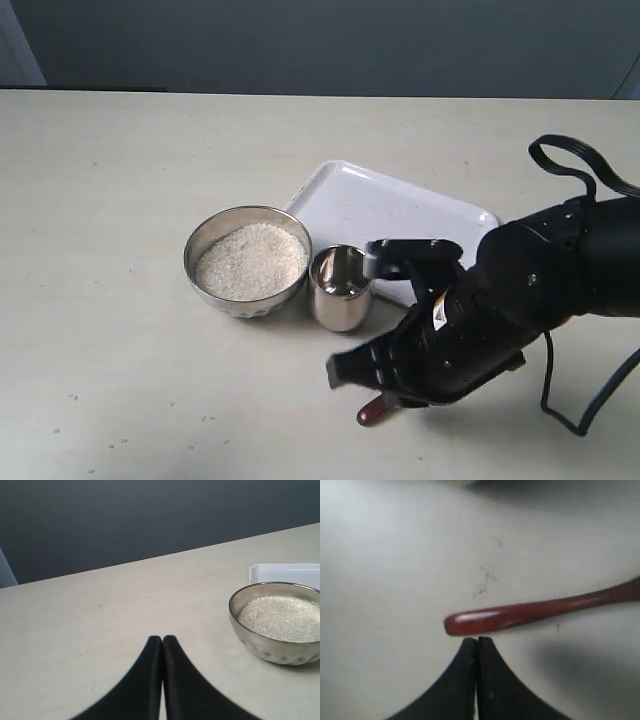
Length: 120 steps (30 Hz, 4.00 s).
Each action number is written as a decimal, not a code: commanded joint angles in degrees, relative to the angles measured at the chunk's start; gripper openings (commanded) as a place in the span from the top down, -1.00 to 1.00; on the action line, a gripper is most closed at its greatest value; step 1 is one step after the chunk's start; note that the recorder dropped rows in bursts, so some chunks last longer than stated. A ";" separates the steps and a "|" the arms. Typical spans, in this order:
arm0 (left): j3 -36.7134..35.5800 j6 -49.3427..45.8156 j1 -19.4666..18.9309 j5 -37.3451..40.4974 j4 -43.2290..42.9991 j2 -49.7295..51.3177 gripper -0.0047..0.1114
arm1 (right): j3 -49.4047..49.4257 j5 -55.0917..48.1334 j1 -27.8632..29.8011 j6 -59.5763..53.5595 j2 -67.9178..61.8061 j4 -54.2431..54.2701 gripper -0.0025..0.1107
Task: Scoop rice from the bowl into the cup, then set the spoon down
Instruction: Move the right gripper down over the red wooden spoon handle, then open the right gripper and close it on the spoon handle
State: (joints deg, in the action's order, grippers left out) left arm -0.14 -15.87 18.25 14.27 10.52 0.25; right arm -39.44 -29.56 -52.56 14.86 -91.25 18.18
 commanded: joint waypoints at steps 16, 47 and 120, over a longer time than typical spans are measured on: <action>0.14 0.30 0.28 -0.48 -0.04 -0.25 0.91 | 0.10 -4.85 -0.08 2.57 2.42 5.91 0.97; 0.14 0.30 0.28 -0.48 -0.04 -0.25 0.91 | 0.10 3.70 -0.08 24.76 -1.78 12.06 -0.09; 0.14 0.30 0.28 -0.48 -0.04 -0.25 0.91 | 0.22 4.62 -0.08 61.76 -4.62 -17.23 -0.09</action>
State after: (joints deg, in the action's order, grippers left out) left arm -0.14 -15.87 18.25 14.38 10.52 0.25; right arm -39.44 -26.03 -52.67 76.43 -95.50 1.63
